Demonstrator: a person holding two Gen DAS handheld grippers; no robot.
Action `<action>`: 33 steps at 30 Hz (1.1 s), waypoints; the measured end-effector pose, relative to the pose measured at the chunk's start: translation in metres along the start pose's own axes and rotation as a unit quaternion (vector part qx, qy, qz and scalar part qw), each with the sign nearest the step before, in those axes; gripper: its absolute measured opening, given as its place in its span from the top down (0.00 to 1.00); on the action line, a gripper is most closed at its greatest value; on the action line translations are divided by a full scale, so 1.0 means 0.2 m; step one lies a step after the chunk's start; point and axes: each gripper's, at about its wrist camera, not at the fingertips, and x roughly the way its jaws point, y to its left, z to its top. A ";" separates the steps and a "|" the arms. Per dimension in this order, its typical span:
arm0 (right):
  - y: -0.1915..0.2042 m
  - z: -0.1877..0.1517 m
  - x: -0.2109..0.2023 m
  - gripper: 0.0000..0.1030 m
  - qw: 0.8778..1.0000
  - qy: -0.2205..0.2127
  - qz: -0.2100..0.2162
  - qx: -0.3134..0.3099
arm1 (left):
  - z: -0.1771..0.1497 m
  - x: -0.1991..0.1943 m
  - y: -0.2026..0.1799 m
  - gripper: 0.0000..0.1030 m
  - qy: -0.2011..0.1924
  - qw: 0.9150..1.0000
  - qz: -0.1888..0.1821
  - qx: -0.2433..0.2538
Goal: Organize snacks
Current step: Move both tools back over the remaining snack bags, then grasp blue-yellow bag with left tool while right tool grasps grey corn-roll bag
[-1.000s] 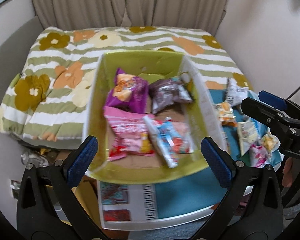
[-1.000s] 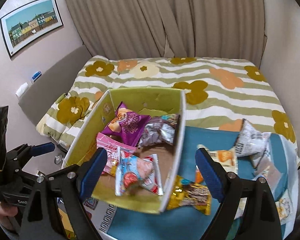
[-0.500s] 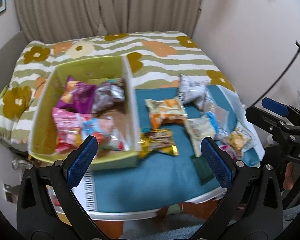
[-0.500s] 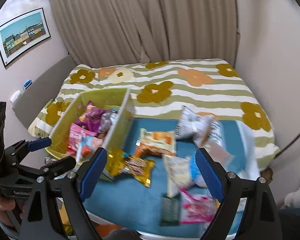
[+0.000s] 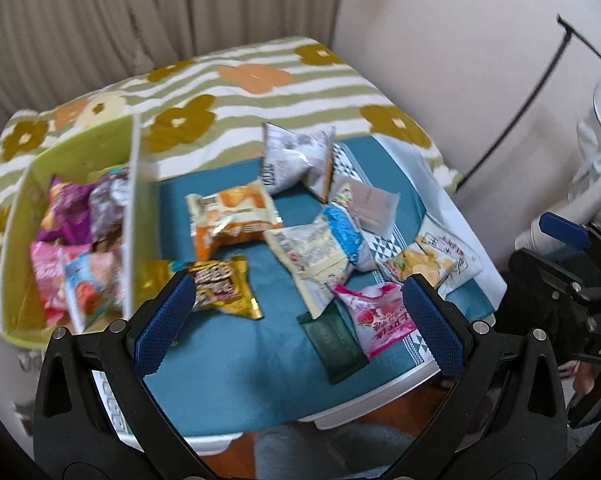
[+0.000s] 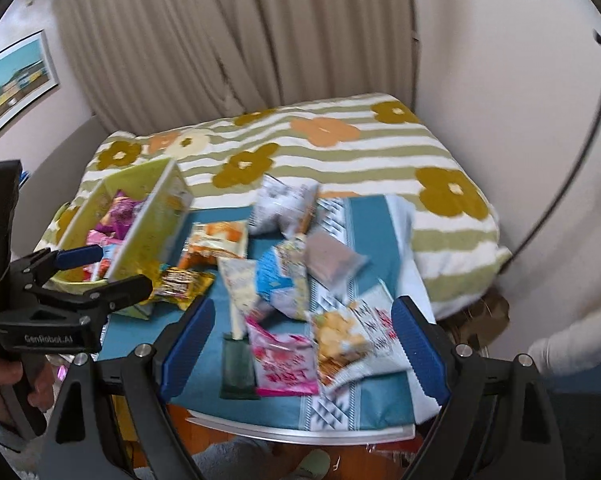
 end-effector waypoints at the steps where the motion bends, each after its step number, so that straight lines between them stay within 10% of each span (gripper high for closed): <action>1: -0.02 -0.02 0.01 0.15 1.000 0.004 -0.007 0.009 | 0.02 0.04 -0.02 0.01 0.008 1.000 -0.004 0.012; 10: -0.17 -0.13 0.15 0.15 0.988 0.034 -0.036 0.144 | 0.14 0.35 -0.15 0.01 0.072 0.988 -0.021 0.135; 28: -0.29 -0.33 0.49 0.15 0.925 0.050 -0.082 0.369 | 0.09 0.93 -0.31 0.01 0.150 0.933 -0.028 0.327; 33: -0.33 -0.36 0.56 0.15 0.912 0.039 -0.088 0.400 | 0.09 1.03 -0.33 0.17 0.165 0.924 -0.032 0.344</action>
